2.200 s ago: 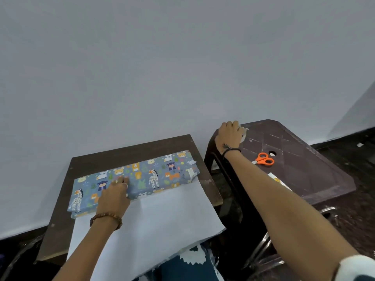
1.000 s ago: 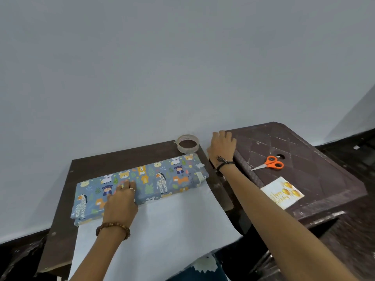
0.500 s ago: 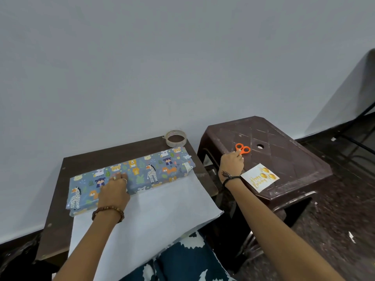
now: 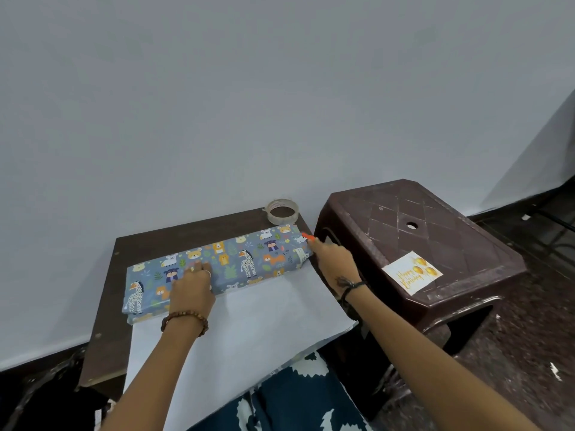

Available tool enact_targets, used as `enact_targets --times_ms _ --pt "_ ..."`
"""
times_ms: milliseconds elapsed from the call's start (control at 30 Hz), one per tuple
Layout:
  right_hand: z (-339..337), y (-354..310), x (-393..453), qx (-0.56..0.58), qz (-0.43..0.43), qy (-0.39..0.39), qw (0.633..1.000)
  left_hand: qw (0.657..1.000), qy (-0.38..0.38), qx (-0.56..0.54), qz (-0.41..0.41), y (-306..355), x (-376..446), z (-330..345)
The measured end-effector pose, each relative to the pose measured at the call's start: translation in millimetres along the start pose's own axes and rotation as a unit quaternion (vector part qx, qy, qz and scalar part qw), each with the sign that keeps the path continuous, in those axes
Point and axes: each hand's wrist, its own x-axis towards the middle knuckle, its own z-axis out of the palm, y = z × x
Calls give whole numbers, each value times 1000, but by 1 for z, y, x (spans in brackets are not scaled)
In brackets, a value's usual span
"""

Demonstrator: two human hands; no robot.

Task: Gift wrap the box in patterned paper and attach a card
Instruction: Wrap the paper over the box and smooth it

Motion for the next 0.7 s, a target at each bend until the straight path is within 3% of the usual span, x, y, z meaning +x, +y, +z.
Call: enact_targets --times_ms 67,133,233,367,700 --pt "15 1 -2 50 11 -8 999 1000 2 -1 2 0 0 1" --pt "26 5 1 168 41 -5 985 1000 6 -4 0 0 1 1" --pt "24 5 0 333 81 26 939 1000 6 -4 -4 1 0 1" --pt "18 -6 -11 429 138 104 887 1000 2 -5 -4 0 -1 1" --pt "24 -21 3 493 166 -55 852 1000 -13 -6 -4 -9 -4 -3"
